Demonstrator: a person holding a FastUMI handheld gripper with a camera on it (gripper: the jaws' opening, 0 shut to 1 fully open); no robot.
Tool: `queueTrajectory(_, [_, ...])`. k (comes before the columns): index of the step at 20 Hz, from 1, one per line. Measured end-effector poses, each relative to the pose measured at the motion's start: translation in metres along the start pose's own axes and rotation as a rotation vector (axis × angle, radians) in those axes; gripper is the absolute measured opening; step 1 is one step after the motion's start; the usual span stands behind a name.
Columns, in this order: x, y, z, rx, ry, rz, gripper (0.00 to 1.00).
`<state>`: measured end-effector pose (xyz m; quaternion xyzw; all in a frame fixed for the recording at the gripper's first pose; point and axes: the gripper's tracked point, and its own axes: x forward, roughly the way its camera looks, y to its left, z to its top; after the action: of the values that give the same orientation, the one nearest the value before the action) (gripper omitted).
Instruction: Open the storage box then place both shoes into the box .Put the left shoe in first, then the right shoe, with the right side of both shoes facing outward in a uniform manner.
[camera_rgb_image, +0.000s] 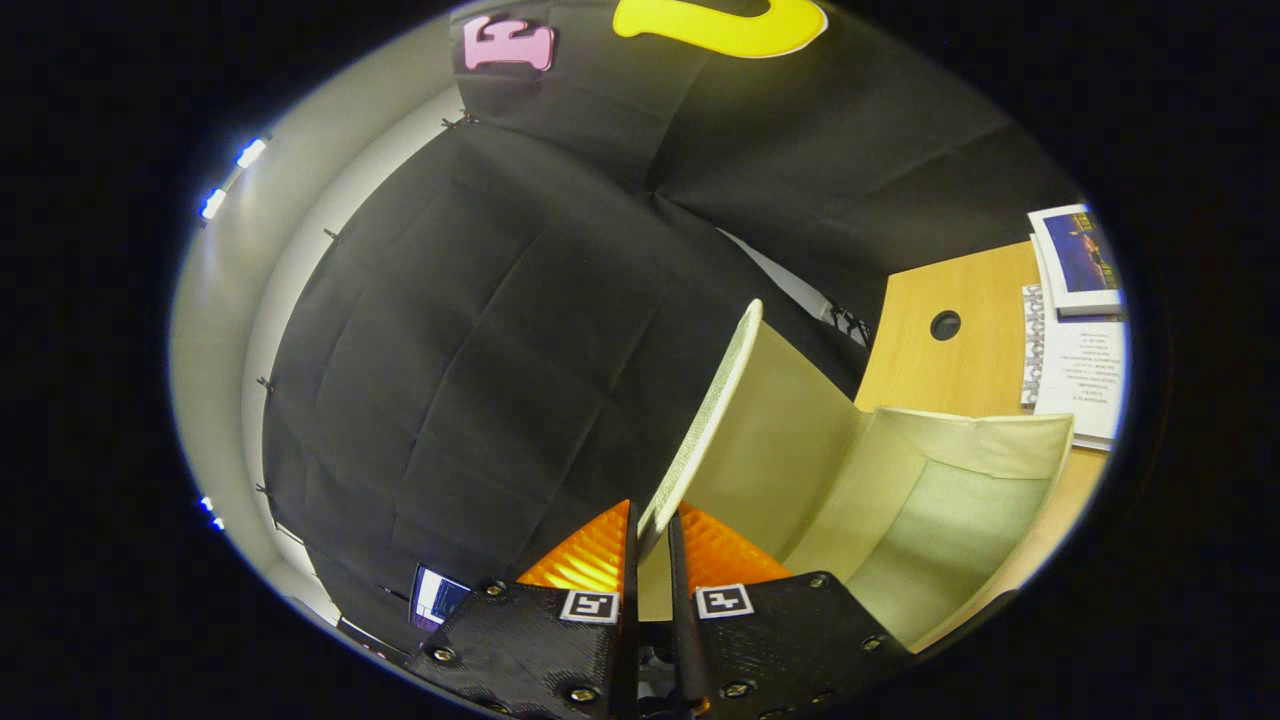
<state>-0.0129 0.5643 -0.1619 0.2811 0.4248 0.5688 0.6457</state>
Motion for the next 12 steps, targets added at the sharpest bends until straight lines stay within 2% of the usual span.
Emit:
queueTrajectory(5, [0.024, 0.010, 0.000, -0.062, 0.021, -0.025, 0.16])
queueTrajectory(6, [0.038, 0.010, -0.005, -0.084, 0.024, -0.035, 0.19])
queueTrajectory(7, [0.031, 0.014, -0.001, -0.105, 0.017, -0.026, 0.22])
queueTrajectory(8, [0.027, 0.017, 0.002, -0.118, 0.011, -0.024, 0.33])
queueTrajectory(9, [0.028, 0.016, 0.002, -0.124, 0.006, -0.029, 0.54])
queueTrajectory(10, [0.027, 0.016, 0.005, -0.126, 0.003, -0.031, 0.58])
queueTrajectory(11, [0.024, 0.017, 0.006, -0.127, -0.001, -0.033, 0.73])
queueTrajectory(12, [0.021, 0.019, 0.008, -0.126, -0.007, -0.032, 0.82])
